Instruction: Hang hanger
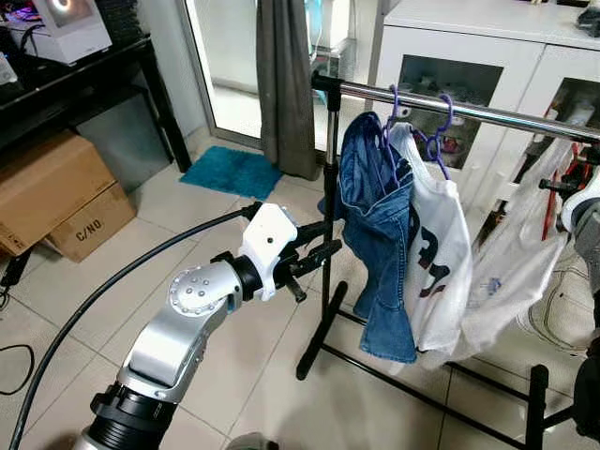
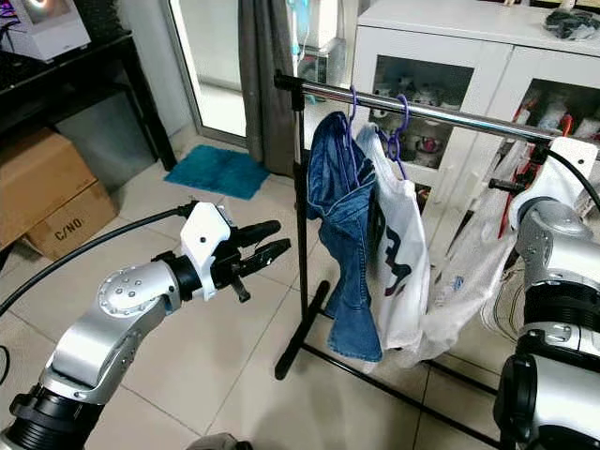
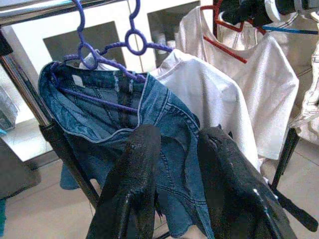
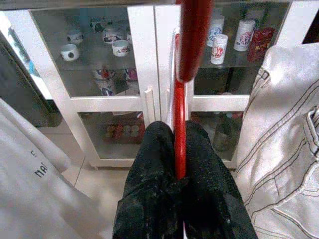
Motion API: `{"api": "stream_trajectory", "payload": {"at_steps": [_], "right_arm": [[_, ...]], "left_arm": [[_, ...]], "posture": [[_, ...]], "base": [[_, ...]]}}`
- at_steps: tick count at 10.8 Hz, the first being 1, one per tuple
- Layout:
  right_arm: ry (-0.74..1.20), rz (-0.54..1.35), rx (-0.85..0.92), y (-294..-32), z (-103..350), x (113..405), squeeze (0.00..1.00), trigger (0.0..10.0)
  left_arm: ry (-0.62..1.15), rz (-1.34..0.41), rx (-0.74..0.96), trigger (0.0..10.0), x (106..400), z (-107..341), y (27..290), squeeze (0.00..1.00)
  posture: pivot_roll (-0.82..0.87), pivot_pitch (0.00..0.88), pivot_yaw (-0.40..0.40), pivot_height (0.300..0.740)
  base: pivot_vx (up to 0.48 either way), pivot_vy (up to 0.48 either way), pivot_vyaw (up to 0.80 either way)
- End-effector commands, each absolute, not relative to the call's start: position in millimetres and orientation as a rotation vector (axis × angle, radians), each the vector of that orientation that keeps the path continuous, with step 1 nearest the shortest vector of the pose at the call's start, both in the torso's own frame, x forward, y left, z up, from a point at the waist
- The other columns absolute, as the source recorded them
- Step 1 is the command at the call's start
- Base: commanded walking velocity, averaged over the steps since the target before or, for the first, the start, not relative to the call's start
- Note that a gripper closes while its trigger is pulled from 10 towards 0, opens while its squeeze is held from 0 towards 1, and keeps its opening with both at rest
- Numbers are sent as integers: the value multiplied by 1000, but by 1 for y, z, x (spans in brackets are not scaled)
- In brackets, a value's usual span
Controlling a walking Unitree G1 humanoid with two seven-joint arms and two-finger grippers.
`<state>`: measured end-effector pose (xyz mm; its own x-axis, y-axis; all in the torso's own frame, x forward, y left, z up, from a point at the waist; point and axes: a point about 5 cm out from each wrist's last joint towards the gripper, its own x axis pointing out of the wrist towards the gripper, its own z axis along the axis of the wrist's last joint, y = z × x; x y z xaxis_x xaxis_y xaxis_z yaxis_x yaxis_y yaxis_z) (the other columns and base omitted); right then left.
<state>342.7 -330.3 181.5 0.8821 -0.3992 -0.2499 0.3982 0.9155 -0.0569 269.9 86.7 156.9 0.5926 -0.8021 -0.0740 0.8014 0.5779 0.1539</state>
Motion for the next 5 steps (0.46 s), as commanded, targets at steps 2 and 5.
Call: {"api": "stream_trajectory", "payload": {"at_steps": [2,5], "right_arm": [[240,-416,-1,-326,189,350,0,0],[321,-434,-6,-328,174,355,0,0]], "left_arm": [[-7,-927,192,10000,273,159,88,0],[-7,-935,192,10000,274,159,88,0]], "posture": [[125,0,57,740],[129,0,63,740]], "base": [[0,0,0],[0,0,0]]}}
